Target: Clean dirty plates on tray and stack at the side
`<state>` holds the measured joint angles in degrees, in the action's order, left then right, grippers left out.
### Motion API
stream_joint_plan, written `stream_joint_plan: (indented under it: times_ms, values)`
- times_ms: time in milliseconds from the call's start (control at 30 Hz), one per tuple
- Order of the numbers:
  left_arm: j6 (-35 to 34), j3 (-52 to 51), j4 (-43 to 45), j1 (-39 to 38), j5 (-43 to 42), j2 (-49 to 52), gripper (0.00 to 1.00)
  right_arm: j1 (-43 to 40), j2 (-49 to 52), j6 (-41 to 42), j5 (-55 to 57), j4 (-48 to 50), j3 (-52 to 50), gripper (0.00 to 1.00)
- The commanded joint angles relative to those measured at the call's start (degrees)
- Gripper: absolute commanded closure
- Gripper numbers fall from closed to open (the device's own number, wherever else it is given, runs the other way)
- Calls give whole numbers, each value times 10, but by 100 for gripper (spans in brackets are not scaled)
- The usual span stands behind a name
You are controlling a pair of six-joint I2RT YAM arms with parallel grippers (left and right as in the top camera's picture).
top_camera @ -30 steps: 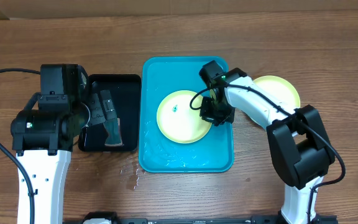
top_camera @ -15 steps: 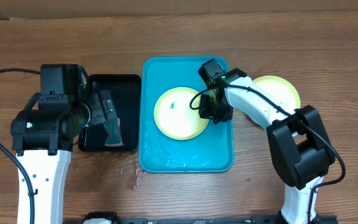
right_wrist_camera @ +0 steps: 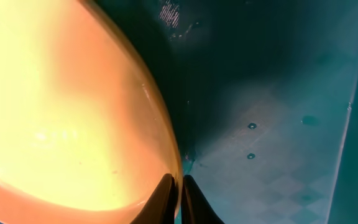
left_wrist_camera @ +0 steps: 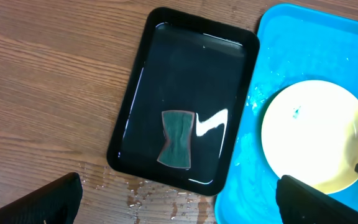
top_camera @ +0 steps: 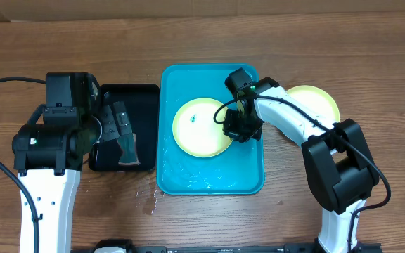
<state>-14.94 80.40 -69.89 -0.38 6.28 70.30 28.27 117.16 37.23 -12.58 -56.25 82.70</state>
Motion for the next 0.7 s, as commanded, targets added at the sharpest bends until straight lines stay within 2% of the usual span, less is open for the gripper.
stream_joint_plan:
  times_ms: [0, 367, 467, 600, 667]
  values:
    - [-9, 8, 0, 0, 5, 2, 0, 2, -23, 10, 19, 1, -6, 94]
    - [-9, 8, 0, 0, 5, 2, 0, 2, -23, 9, 68, 6, -6, 93]
    - [-9, 8, 0, 0, 5, 2, 0, 3, -23, 9, 77, 6, -6, 85]
    - [-9, 8, 0, 0, 5, 2, 0, 3, -23, 9, 87, 7, -6, 64]
    - [-9, 8, 0, 0, 5, 2, 0, 3, -23, 9, 87, 7, -7, 63]
